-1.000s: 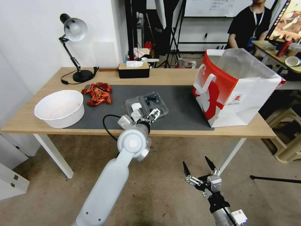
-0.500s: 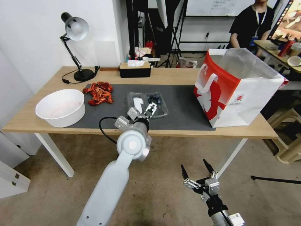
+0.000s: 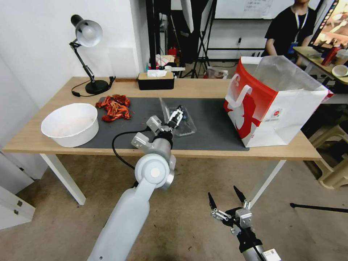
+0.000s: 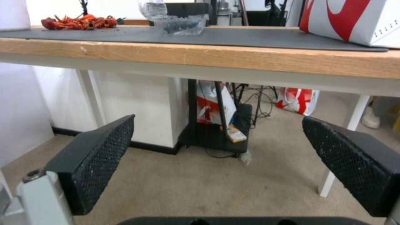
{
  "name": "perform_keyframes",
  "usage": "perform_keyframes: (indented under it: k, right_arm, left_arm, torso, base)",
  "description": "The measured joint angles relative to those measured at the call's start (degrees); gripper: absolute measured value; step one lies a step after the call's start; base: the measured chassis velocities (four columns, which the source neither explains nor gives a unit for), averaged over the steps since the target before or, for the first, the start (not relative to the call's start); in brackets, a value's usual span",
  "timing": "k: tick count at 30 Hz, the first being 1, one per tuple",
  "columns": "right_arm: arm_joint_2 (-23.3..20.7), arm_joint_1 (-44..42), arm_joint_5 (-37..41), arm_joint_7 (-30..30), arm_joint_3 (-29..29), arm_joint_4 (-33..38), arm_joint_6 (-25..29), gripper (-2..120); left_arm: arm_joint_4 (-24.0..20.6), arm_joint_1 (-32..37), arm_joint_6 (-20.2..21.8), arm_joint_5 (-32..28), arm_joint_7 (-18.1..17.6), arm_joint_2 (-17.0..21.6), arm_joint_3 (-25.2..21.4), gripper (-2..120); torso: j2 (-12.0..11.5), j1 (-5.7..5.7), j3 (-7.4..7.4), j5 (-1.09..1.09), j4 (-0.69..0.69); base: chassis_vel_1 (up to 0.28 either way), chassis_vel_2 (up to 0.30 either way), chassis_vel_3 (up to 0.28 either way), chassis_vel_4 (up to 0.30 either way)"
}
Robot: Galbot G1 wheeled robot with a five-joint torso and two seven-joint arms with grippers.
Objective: Close the takeout container lid, then place the container into the takeout bag.
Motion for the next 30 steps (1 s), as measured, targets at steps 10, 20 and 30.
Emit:
perform_keyframes:
  k: [10,20,30]
  right_arm:
    - [-0.1,-0.3,1.4,-0.6,0.1,1.0,-0.3,100]
    - [-0.6,0.5,7.6,-1.8,1.1,4.2,-3.1,100]
    - [-5.4,6.2,27.2,-3.3,4.6,10.2,-12.2,100]
  left_arm:
    - [3.9,-4.9,2.1,-1.9,1.2,-0.4,2.5,100]
    - [9.2,-9.7,5.7,-4.2,-1.3,-2.4,4.6,100]
    - [13.5,-12.0,8.6,-2.5,-4.4,-1.0,6.6,66]
  torso:
    - [0.0,-0.01,0.00,0.00,0.00]
    - [0.0,-0.01,0.00,0.00,-0.01]
    - [0.0,-0.01,0.01,0.01,0.00]
  base:
    - [0.000,0.000,0.000,0.000]
    - [0.000,0.000,0.000,0.000]
    - [0.000,0.000,0.000,0.000]
